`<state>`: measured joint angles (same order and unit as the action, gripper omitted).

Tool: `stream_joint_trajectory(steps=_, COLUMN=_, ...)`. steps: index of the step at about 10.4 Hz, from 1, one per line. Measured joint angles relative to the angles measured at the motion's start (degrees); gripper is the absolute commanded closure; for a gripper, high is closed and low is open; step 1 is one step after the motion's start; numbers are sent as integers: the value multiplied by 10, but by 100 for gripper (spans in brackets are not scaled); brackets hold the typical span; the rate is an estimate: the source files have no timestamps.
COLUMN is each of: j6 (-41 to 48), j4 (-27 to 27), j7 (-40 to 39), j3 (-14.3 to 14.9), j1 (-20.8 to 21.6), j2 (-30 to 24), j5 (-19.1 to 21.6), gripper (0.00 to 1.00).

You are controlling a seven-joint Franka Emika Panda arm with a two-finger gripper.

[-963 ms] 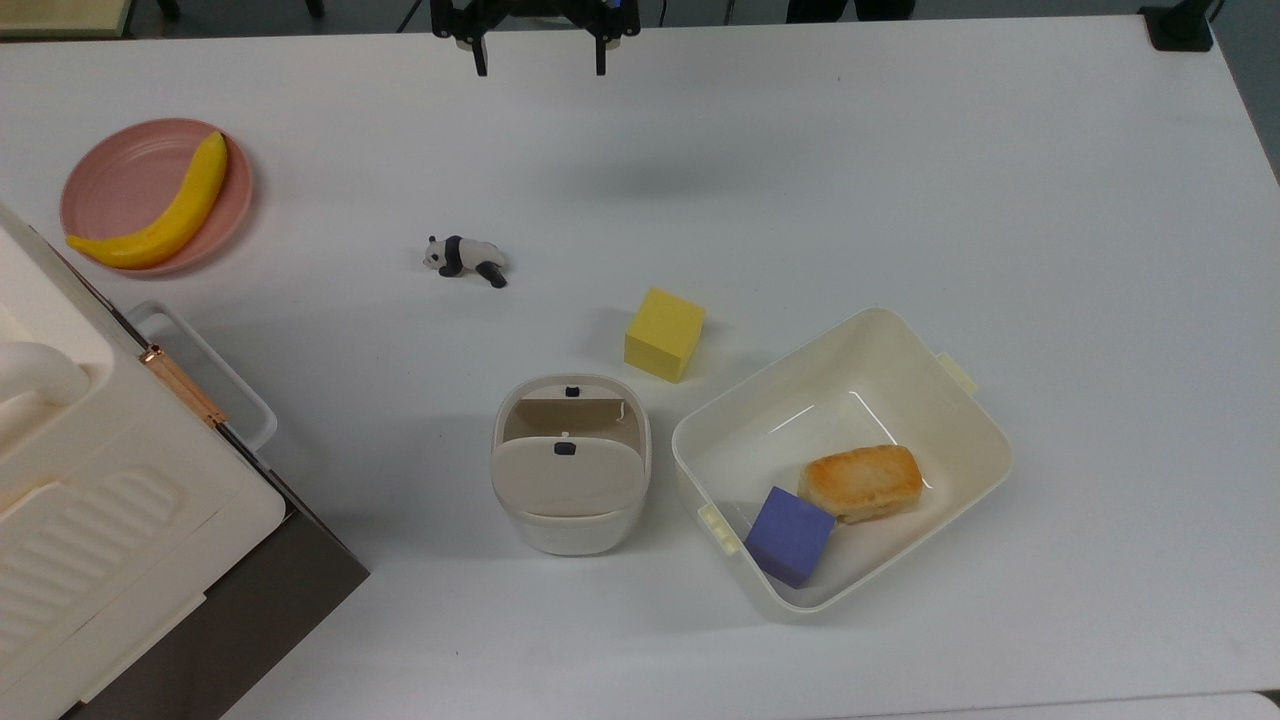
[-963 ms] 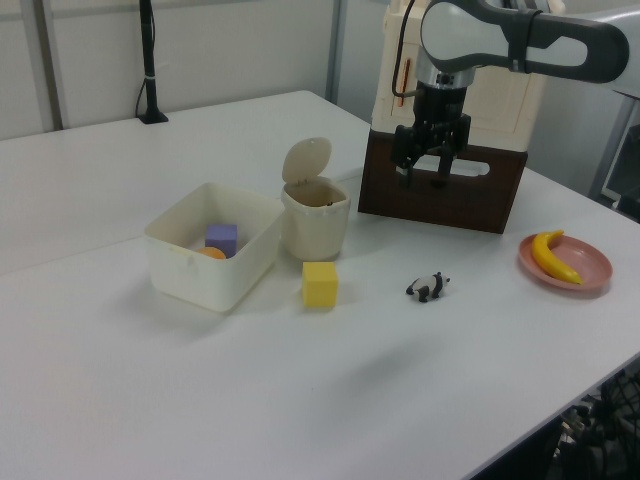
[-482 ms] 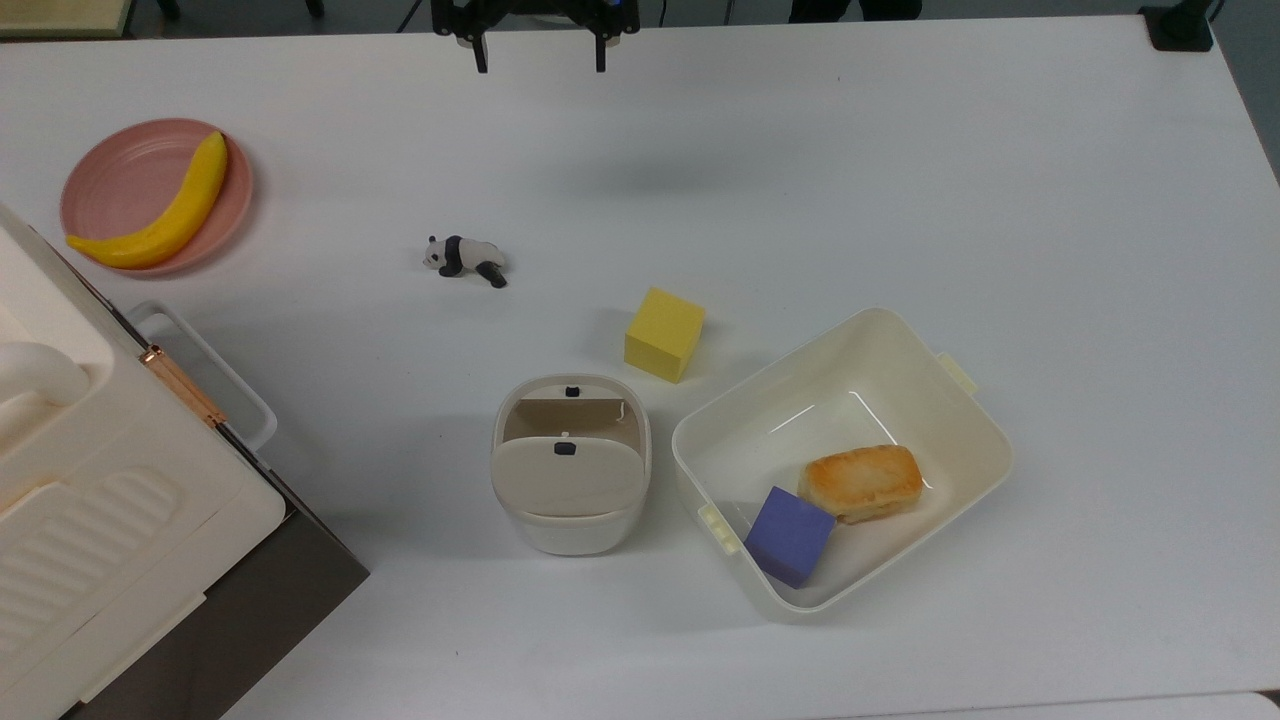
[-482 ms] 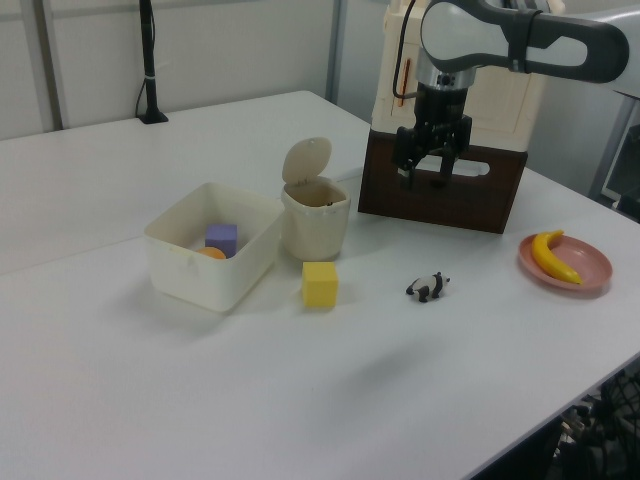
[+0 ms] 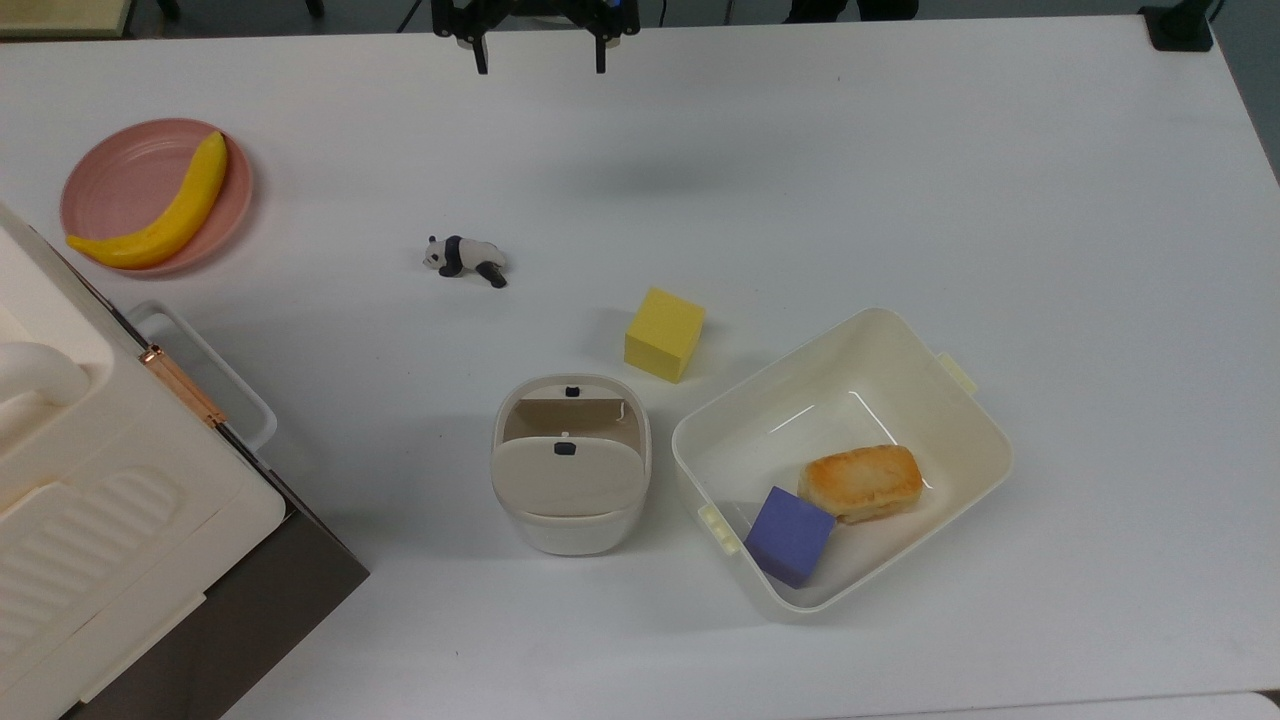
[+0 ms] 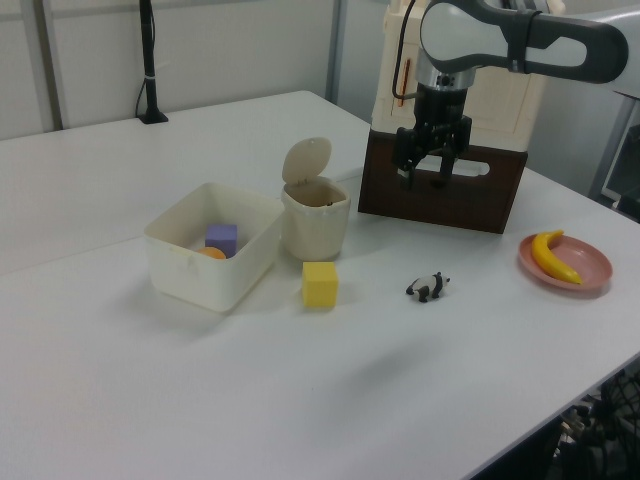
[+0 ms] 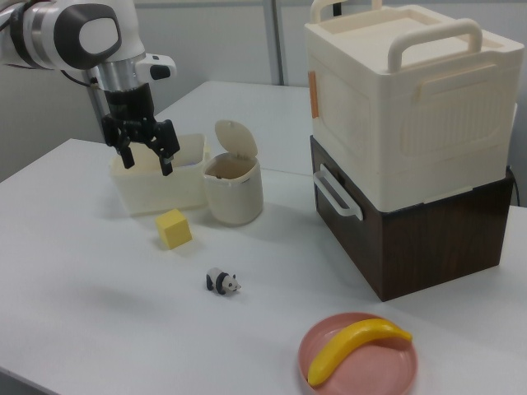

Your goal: Close the trash can

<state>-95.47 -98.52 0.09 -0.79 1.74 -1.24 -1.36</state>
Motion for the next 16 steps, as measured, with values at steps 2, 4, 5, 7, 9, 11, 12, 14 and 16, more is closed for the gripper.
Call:
stream_joint_trajectory(steps=2, j6=0, j4=0, j7=-1, j3=0, j1=0, j2=0, j5=0, gripper=61)
stream_joint_trajectory(steps=4, j6=0, j4=0, j7=-13, j3=0, j1=0, j2=1, j5=0, gripper=93)
stream_joint_trajectory(steps=5, j6=0, j4=0, j7=-19, j3=0, j1=0, j2=2, j5=0, gripper=100)
stream_joint_trajectory(steps=7, j6=0, j4=0, j7=-24, j3=0, j1=0, j2=2, j5=0, gripper=100)
stream_joint_trajectory(steps=9, j6=0, j4=0, j7=-29, j3=0, j1=1, j2=3, j5=0, gripper=100)
stream_joint_trajectory(steps=11, j6=0, j4=0, j7=-30, j3=-1, j1=1, j2=7, j5=0, gripper=100)
stream_joint_trajectory(steps=12, j6=0, j4=3, j7=-32, j3=-1, j1=1, j2=11, j5=0, gripper=100)
stream_joint_trajectory(steps=14, j6=-9, j4=28, j7=-47, j3=-1, j1=1, j2=28, j5=0, gripper=100)
stream_joint_trajectory(steps=16, j6=-38, j4=66, j7=-47, j3=-1, j1=1, j2=54, j5=0, gripper=100)
